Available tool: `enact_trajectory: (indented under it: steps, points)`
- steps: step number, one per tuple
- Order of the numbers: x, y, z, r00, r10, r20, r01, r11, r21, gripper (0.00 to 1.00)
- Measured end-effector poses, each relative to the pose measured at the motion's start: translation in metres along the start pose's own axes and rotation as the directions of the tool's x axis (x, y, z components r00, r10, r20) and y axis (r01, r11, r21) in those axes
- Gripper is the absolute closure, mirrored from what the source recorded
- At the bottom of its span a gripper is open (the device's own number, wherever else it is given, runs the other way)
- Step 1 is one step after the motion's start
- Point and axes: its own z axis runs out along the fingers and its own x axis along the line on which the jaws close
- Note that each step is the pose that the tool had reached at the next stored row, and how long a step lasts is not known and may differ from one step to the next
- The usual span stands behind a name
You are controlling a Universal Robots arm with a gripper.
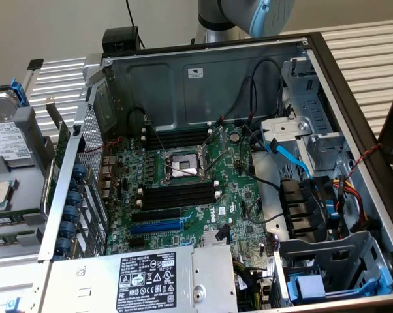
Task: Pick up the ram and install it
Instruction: 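Pick up the ram and move it above insertion slot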
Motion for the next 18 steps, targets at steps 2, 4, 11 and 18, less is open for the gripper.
enact_trajectory:
  steps: [2, 4, 11, 18]
  points:
    - [0.0, 0.0, 0.0031, 1.0, -0.001, 0.0017, 0.001, 1.0, 0.0038, 0.58]
    - [0.001, 0.0001, 0.0066, 1.0, -0.003, 0.0017, 0.003, 1.0, 0.0039, 0.58]
    - [0.001, 0.0006, 0.0192, 0.9993, -0.037, 0.001, 0.037, 0.9993, 0.0059, 0.58]
    - [0.001, 0.0007, 0.0315, 0.9969, -0.079, -0.0009, 0.079, 0.9968, 0.0085, 0.58]
